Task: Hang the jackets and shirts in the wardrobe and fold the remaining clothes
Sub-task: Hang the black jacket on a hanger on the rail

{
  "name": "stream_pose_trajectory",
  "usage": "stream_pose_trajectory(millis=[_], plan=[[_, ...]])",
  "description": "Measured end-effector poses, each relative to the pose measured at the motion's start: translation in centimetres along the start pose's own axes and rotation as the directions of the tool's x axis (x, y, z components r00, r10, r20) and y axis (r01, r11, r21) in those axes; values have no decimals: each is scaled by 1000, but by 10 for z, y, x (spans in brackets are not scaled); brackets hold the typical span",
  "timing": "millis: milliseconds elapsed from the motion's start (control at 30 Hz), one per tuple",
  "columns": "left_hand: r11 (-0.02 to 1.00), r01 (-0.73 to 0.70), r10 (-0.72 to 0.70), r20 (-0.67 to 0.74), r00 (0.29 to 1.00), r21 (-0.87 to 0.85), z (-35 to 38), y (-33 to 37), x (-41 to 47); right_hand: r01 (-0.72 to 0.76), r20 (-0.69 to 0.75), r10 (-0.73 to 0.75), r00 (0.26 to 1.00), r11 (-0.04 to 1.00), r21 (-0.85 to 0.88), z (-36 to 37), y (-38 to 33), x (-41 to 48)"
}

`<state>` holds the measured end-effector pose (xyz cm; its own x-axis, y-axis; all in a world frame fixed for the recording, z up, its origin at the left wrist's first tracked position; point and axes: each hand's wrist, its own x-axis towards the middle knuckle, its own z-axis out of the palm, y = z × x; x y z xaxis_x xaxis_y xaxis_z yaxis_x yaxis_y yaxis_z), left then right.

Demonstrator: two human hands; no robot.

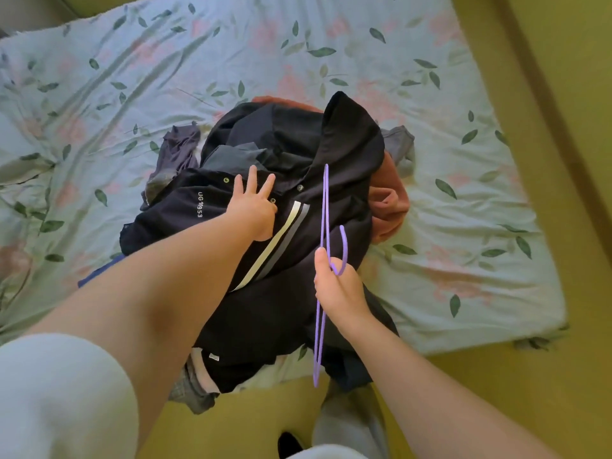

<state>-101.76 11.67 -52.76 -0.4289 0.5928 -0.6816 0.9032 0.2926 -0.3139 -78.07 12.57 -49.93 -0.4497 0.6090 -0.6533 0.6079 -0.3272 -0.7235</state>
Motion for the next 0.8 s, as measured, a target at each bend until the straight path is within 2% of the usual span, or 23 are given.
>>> stream_pose_trajectory(millis=[133,267,333,400,433,467,533,633,700,800], plan=[[996,61,-60,15,998,-62,9,-2,6,14,8,-15,1000,1000,24,2,-2,2],[979,16,-31,-74,997,-203,0,-6,-7,-9,-37,10,999,999,30,2,-19,1],[892,17,-110,-179,978,-452,-10,-12,-21,-21,-43,23,999,999,34,3,-30,-2],[722,15,-270,-262,926,-692,-18,-18,-40,-36,-46,38,998,999,35,6,-43,-7],[663,4,-323,-281,904,-749,-21,-23,-51,-39,-48,42,998,998,47,8,-50,-11],[643,-5,-351,-301,887,-765,-23,-28,-64,-38,-45,41,998,997,66,12,-58,-15],[677,11,-376,-333,865,-736,-27,-42,-95,-31,-20,33,999,996,88,23,-75,-26],[734,131,-433,-310,846,-666,-25,-78,-154,-58,56,52,997,992,113,49,-105,-45],[726,221,-498,-276,822,-651,-21,-107,-203,-100,145,80,986,987,130,74,-126,-62],[647,295,-604,-237,760,-703,-9,-147,-288,-134,364,67,929,978,161,121,-158,-101]])
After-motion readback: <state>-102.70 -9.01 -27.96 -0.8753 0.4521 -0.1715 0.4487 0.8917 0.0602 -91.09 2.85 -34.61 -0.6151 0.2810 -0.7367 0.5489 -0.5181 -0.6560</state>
